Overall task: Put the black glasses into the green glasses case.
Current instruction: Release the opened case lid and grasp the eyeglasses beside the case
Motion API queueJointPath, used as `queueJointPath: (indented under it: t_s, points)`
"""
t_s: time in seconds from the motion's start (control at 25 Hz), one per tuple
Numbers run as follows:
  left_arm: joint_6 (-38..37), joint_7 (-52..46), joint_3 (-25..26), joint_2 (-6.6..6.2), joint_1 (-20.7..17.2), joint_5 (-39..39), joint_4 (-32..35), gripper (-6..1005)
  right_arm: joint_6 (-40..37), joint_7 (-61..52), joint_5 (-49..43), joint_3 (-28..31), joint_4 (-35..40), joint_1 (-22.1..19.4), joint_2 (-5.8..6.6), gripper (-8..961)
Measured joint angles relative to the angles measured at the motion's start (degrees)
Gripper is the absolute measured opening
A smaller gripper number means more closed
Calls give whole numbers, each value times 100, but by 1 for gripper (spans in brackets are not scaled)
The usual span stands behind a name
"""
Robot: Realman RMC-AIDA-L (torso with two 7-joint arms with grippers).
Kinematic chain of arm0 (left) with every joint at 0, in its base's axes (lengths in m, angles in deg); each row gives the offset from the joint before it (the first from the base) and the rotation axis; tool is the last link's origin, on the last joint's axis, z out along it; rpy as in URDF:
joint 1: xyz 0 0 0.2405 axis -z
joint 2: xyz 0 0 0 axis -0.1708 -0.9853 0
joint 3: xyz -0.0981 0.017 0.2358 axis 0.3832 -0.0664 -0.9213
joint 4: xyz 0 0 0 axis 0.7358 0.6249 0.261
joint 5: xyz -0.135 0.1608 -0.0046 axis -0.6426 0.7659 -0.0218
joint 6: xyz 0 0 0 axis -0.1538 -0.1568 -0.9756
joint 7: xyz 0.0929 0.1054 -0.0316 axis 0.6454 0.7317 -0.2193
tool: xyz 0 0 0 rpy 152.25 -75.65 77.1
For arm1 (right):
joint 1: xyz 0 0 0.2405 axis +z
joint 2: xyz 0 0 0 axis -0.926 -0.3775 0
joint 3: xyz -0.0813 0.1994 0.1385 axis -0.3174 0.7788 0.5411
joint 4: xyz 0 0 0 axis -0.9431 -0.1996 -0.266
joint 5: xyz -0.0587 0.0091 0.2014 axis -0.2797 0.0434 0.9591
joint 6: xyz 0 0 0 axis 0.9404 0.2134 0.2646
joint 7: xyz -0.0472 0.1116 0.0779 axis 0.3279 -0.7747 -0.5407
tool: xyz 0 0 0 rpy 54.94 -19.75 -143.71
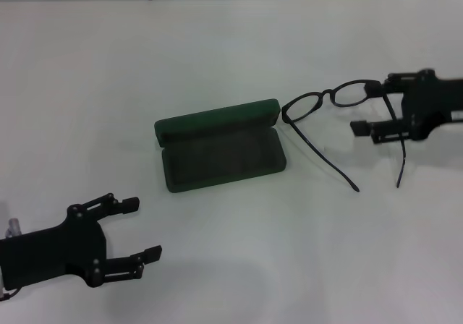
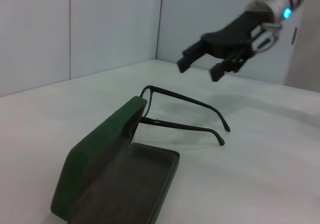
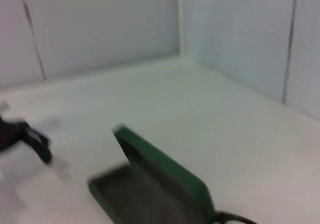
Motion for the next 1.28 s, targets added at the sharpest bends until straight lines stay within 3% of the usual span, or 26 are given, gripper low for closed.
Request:
queueJointPath:
  t_s: [0.12,0.28,0.44,0.68,1.08,1.28]
  points:
    - [-2,0,-1,1,25,1,0,885,-446,-831,-1670,771,594,367,-160,782]
    - [-3,-23,-9,7,130,2,-6,885,-1372,-1057,-2888,1363,776,1065,-213,780]
    - [-3,-43,-20,7,251,9,-120,885,-1687,-983,-3712,1434,687,1735,-191,777]
    - [-2,-43,-53,10,282,18,-140,885,-1670,-755,-4872,1411,284,2614,-396,777]
    - [7,-113,-98,11,387,37,-141,884,-1124,-188,-5663,1405,-91,3006,-848,778]
    - [7,-127,-98,9,395,65,-142,884,-620,144,-5779,1340,-302,2997,-1032,778]
